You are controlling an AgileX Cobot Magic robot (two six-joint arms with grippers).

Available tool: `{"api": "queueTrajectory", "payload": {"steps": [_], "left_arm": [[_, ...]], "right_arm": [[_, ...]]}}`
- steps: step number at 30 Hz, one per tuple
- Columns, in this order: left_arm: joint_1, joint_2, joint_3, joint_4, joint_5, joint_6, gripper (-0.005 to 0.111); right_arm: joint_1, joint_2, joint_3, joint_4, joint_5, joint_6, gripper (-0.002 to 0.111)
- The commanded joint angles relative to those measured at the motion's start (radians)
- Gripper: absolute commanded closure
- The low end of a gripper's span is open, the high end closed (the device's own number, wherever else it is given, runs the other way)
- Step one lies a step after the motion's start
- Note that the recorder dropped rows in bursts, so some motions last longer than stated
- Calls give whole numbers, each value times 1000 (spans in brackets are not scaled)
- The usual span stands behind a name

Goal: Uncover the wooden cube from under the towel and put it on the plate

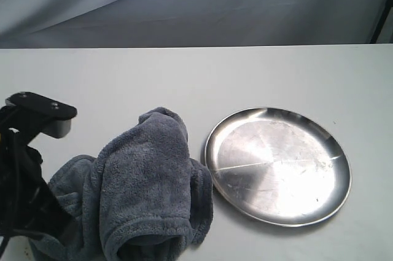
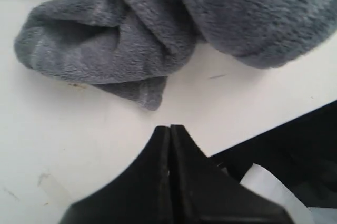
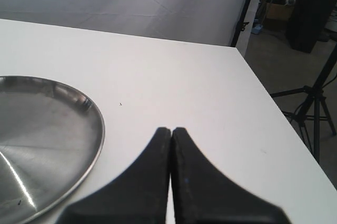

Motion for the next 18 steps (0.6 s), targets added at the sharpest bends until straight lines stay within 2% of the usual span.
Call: {"api": "queueTrajectory", "payload": {"steps": [1,8,11,14,18], "left_arm": [[-133,-9,3,-15,-49,-77,107],[-274,3,1,-106,-112,-91,107],[-285,52,1,-104,-169,-73,107],[-285,98,1,-139,-217,43,107],[-285,143,-13,-257,-253,151,107]], "right_arm": [[0,-4,4,-10,0,3,108],[0,-4,4,-10,0,3,108],[0,-4,4,-10,0,3,108],[0,-4,4,-10,0,3,108],[0,-4,4,-10,0,3,108]]}}
